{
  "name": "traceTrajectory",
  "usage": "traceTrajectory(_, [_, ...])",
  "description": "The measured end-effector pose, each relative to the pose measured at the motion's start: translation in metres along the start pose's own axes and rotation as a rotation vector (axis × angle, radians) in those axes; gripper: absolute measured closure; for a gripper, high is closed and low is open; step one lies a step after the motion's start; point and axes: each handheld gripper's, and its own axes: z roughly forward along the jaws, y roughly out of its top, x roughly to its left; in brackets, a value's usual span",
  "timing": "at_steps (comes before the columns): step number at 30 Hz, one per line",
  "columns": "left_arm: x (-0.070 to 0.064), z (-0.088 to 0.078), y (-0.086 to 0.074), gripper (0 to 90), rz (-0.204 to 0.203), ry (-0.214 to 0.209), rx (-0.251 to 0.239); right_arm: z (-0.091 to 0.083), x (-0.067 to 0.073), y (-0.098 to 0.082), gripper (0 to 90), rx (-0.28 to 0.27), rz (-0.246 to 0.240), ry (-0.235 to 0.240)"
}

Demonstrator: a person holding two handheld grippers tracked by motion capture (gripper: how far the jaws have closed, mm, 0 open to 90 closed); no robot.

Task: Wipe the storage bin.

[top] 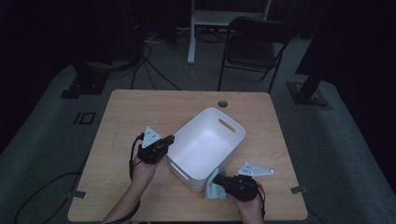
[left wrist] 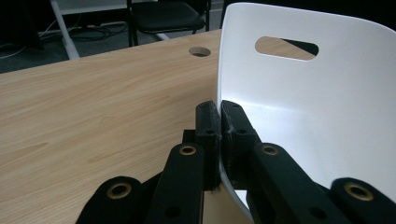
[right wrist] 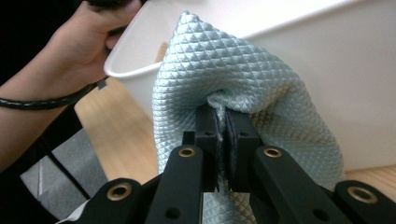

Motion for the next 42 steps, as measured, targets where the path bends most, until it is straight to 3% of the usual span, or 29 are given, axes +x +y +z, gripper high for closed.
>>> traceTrajectory(2, [0.000, 0.000, 0.000, 87.2, -0.001, 0.001, 0.001, -0.004, 0.007, 0.003, 85.2, -0.028, -0.010, 0.053])
traceTrajectory(5, [0.000, 0.000, 0.000, 87.3, -0.003, -0.002, 0.003, -0.003, 0.019, 0.007, 85.2, -0.025, -0.068, 0.036])
traceTrajectory(7, [0.001, 0.000, 0.000, 87.2, 0.000, -0.008, 0.001, -0.001, 0.015, 0.004, 85.2, -0.020, -0.055, 0.049])
traceTrajectory(9, [0.000, 0.000, 0.000, 87.1, 0.000, 0.001, 0.001, 0.004, 0.011, -0.001, 85.2, 0.018, -0.035, 0.026])
traceTrajectory(12, [-0.001, 0.000, 0.000, 87.1, -0.002, 0.009, 0.000, 0.004, 0.011, -0.001, 85.1, 0.026, -0.016, 0.031])
traceTrajectory(19, [-0.002, 0.000, 0.000, 87.0, 0.011, 0.018, 0.004, -0.006, 0.032, 0.011, 85.1, -0.044, -0.075, 0.139])
traceTrajectory(22, [-0.003, 0.001, 0.001, 87.0, 0.014, 0.007, 0.006, -0.003, 0.039, 0.013, 85.1, -0.029, -0.122, 0.106])
traceTrajectory(26, [-0.002, 0.000, 0.000, 87.0, 0.019, 0.002, 0.006, -0.001, 0.033, 0.011, 85.1, -0.031, -0.090, 0.143])
traceTrajectory(30, [-0.001, 0.001, 0.000, 86.9, 0.015, -0.002, 0.005, -0.003, 0.031, 0.008, 85.1, -0.027, -0.088, 0.132])
traceTrajectory(35, [0.001, 0.001, -0.001, 86.9, 0.014, -0.031, -0.006, -0.002, 0.018, 0.001, 85.0, -0.013, -0.064, 0.100])
traceTrajectory(38, [0.002, 0.001, -0.001, 87.0, 0.008, -0.040, -0.007, 0.004, 0.005, -0.005, 85.0, 0.002, -0.019, 0.110])
traceTrajectory(42, [0.002, 0.001, -0.001, 87.0, 0.015, -0.042, -0.007, 0.006, -0.006, -0.009, 85.0, 0.026, -0.005, 0.091])
